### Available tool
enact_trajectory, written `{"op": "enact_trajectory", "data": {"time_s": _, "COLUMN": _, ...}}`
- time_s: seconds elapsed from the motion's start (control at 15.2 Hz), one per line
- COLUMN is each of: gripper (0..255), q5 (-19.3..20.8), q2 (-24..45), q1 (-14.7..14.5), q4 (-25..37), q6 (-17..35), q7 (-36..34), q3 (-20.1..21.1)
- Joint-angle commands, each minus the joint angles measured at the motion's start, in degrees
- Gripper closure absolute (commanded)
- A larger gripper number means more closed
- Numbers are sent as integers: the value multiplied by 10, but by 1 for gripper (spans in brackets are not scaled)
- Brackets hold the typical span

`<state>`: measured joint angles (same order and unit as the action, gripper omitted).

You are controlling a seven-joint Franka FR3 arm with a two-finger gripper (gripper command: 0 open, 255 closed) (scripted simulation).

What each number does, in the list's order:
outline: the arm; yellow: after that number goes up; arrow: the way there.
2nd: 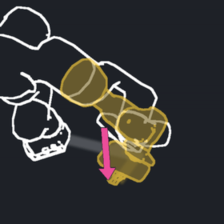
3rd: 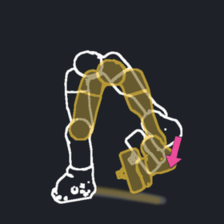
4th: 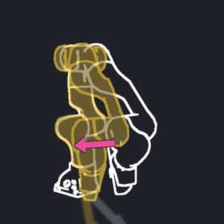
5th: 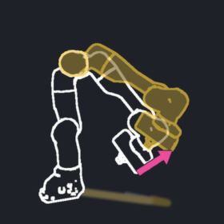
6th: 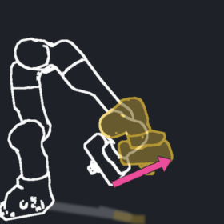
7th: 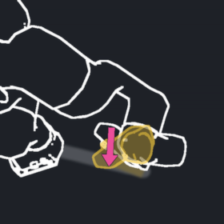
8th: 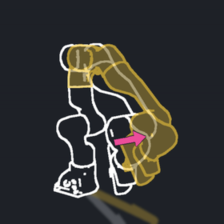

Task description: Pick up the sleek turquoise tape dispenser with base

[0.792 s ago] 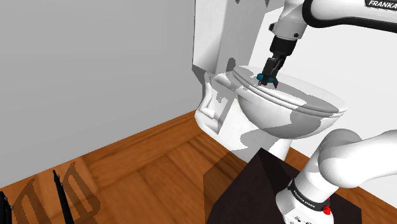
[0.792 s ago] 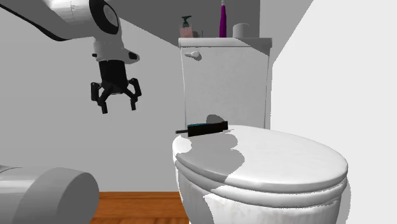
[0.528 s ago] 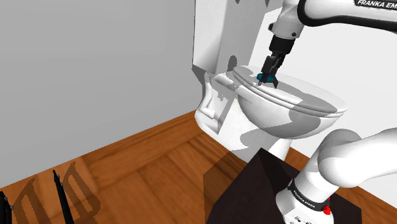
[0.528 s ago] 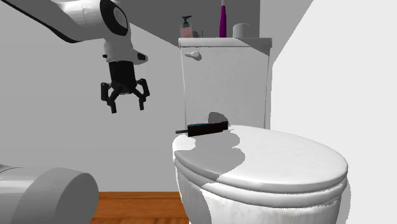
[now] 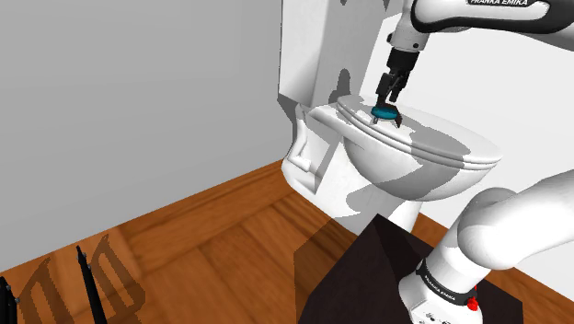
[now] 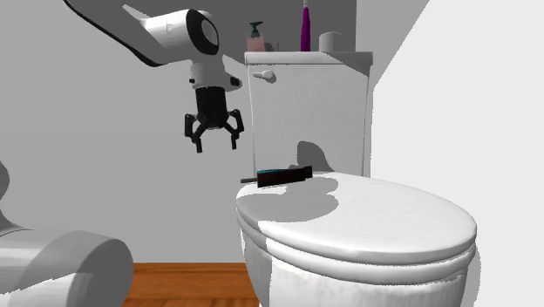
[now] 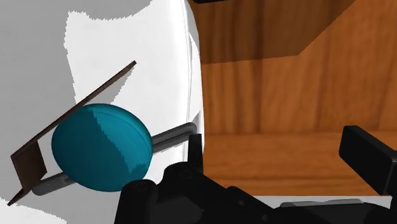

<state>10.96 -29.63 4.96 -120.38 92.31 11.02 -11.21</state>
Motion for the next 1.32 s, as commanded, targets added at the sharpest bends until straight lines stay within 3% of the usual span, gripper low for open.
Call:
{"op": "enact_trajectory", "data": {"time_s": 0.0, "gripper": 0, "q5": 3, "q2": 31, "q1": 8, "q4": 25, "q6": 7, "q7": 20, "q3": -23}}
{"op": "enact_trajectory", "data": {"time_s": 0.59, "gripper": 0, "q5": -22, "q2": 193, "q1": 37, "q4": 177, "q6": 13, "q7": 106, "q3": -114}}
{"op": "enact_trajectory", "data": {"time_s": 1.12, "gripper": 0, "q5": -102, "q2": 377, "q1": 94, "q4": 370, "q6": -19, "q7": 197, "q3": -182}}
{"op": "enact_trajectory", "data": {"time_s": 1.25, "gripper": 0, "q5": -103, "q2": 378, "q1": 96, "q4": 364, "q6": -11, "q7": 197, "q3": -181}}
